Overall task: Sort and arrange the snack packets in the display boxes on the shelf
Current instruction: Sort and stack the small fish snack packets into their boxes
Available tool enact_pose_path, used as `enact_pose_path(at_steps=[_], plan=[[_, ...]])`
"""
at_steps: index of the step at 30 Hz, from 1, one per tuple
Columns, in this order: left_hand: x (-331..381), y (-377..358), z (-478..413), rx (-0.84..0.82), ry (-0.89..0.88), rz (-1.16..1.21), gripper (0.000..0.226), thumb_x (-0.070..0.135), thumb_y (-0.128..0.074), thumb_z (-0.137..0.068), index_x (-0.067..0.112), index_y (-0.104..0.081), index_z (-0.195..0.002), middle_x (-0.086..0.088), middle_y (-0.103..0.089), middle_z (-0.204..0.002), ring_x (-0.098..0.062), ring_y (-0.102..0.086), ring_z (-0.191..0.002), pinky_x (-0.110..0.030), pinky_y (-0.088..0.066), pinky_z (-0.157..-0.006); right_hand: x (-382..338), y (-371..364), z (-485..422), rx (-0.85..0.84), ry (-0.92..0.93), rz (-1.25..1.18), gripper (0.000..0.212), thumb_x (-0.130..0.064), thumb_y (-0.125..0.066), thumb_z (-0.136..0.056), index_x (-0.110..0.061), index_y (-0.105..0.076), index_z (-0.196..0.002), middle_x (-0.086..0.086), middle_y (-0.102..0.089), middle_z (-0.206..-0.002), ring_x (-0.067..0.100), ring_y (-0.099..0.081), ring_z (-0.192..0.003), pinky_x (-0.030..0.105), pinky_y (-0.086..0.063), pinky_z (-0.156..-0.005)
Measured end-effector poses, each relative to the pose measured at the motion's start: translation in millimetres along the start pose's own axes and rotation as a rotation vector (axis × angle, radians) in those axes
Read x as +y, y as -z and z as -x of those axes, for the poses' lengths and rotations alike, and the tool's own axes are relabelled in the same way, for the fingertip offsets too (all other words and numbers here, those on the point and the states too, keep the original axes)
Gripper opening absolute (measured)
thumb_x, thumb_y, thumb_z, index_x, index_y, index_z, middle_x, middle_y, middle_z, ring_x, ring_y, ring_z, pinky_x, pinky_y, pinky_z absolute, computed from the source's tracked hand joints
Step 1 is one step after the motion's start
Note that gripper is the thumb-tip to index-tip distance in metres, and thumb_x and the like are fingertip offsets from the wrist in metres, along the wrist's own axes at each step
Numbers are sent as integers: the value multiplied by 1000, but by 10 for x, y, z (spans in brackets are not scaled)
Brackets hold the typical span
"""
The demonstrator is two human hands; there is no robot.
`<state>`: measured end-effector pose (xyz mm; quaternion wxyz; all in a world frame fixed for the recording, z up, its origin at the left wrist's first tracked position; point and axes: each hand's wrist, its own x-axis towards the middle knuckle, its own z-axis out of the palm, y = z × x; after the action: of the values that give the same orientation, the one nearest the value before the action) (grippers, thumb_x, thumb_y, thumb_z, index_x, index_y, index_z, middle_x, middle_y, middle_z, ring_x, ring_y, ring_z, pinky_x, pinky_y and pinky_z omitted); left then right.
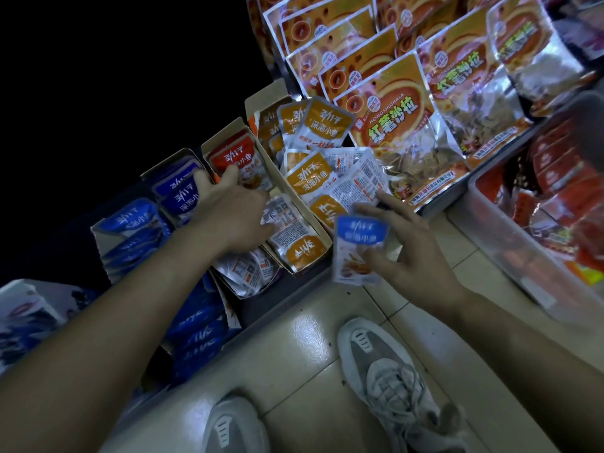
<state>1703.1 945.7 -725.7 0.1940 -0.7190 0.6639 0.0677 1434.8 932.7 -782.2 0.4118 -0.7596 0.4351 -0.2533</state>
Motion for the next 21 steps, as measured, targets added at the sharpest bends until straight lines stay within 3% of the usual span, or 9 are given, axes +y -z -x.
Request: enact_pose_path(at_steps=[2, 4, 6, 10, 13, 16, 18, 21], plan=[[-11, -45, 7, 78, 19, 83, 45, 60, -56, -93, 31, -62, -126, 4, -51, -104, -22, -29, -118, -49, -26, -96, 28, -15, 23, -14, 37, 12, 19, -30, -64, -79, -19, -62, -94, -18, -54, -141, 7, -26, -147, 60, -28, -110], [-19, -90, 17, 117, 51, 143, 46, 57, -62, -91, 32, -63, -130, 3, -55, -108, -22, -30, -117, -47, -28, -97, 30, -12, 49, -10, 60, -2, 15, -27, -64, -78, -16, -57, -86, -19, -56, -138, 4, -28, -146, 59, -27, -110], [-16, -92, 24, 140, 71, 196, 48, 56, -64, -91, 30, -63, -132, 1, -53, -109, -24, -32, -119, -47, -26, -98, 39, -1, 50, -1, 82, 2, 18, -31, -61, -80, -16, -58, -89, -18, -57, -137, 3, -32, -144, 57, -27, -111], [-23, -56, 56, 216, 47, 330, 39, 49, -68, -92, 24, -67, -122, 5, -47, -93, -20, -36, -117, -44, -21, -94, -10, 5, 28, 42, 64, -140, 16, -26, -63, -82, -13, -60, -91, -14, -61, -133, 6, -47, -135, 56, -39, -105], [-58, -45, 102, 269, 21, 452, 26, 46, -70, -90, 27, -69, -108, 6, -52, -90, -19, -39, -115, -38, -16, -85, -78, 27, 33, 81, -24, -274, 14, -17, -65, -84, -9, -62, -96, -12, -62, -130, 7, -54, -126, 49, -50, -97], [-59, -19, 180, 334, 17, 594, 13, 43, -74, -88, 31, -68, -92, 7, -61, -90, -15, -42, -110, -35, -14, -82, -123, 55, 38, 91, -105, -431, 13, -15, -66, -87, -17, -63, -100, -6, -69, -117, 14, -65, -110, 45, -58, -87], [-49, -20, 241, 385, 11, 689, 11, 43, -74, -88, 36, -66, -86, 10, -64, -86, -16, -49, -106, -37, -19, -87, -136, 77, 28, 122, -145, -479, 15, -14, -67, -87, -17, -64, -102, 1, -72, -104, 20, -69, -100, 41, -59, -82], [-16, -19, 378, 479, -2, 839, 9, 49, -67, -85, 42, -65, -88, 18, -61, -85, -17, -58, -93, -53, -43, -94, -173, 94, 2, 198, -175, -513, 16, -11, -70, -87, -7, -63, -101, 11, -72, -99, 30, -70, -95, 44, -59, -80]])
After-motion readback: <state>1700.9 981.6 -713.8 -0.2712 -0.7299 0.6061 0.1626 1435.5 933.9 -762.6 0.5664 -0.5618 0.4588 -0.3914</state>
